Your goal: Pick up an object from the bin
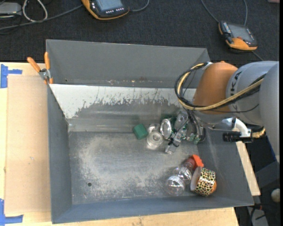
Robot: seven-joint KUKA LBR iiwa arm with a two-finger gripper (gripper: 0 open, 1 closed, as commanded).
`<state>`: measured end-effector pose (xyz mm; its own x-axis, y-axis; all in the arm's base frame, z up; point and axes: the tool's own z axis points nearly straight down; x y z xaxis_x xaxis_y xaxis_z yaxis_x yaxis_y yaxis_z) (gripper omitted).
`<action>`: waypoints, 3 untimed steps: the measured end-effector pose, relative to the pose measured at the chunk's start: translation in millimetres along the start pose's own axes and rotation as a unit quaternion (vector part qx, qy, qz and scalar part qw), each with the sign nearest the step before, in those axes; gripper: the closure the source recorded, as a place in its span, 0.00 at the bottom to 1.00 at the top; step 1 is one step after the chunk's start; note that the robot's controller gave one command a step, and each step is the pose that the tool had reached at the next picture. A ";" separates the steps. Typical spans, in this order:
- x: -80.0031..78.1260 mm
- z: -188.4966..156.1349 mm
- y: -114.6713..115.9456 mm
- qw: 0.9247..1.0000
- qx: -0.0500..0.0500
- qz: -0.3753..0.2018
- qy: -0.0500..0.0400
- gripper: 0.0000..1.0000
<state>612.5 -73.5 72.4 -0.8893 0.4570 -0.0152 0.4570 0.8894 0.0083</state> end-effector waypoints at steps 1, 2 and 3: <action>2.3 -1.6 -0.2 0.994 -0.001 0.112 -0.002 1.00; 2.3 -1.7 -0.2 0.994 -0.001 0.111 -0.002 1.00; 3.8 -33.0 -1.1 0.994 0.000 0.111 0.001 1.00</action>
Offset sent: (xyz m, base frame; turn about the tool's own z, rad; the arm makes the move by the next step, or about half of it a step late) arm 0.0000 0.0000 0.0000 0.0000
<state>608.0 -72.7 105.3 -0.7671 0.6415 -0.0107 0.6414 0.7672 0.0107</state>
